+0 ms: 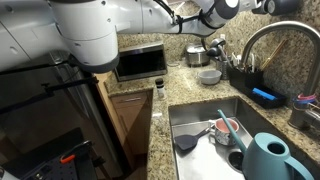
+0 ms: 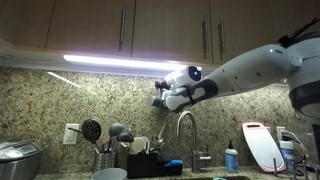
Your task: Pick up the grey object above the sink and place it on the counter-top
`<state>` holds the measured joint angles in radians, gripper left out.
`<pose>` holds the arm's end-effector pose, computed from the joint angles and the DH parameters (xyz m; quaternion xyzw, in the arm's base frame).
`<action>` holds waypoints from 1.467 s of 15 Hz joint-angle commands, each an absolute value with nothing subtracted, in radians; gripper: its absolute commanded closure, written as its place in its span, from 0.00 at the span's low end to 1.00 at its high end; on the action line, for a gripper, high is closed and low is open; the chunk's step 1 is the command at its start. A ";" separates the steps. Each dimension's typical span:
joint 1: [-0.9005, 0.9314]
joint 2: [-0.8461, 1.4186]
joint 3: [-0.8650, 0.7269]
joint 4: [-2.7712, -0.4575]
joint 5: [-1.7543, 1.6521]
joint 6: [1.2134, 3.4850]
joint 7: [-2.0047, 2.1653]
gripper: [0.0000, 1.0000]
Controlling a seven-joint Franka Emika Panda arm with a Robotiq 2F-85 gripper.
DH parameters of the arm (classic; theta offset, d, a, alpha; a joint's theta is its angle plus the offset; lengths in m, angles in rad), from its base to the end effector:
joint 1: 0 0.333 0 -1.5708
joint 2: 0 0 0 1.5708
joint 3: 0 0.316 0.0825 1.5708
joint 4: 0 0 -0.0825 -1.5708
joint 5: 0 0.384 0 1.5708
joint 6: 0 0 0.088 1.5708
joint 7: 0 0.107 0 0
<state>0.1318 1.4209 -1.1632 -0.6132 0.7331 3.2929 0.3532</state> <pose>0.8163 -0.1292 0.4259 0.6866 -0.1058 0.7029 0.1529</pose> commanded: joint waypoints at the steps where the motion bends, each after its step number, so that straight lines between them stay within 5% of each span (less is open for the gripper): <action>1: 0.113 1.378 -1.107 -0.601 0.736 3.324 0.307 0.95; 22: 0.086 1.393 -0.923 -0.597 0.731 3.459 0.087 0.95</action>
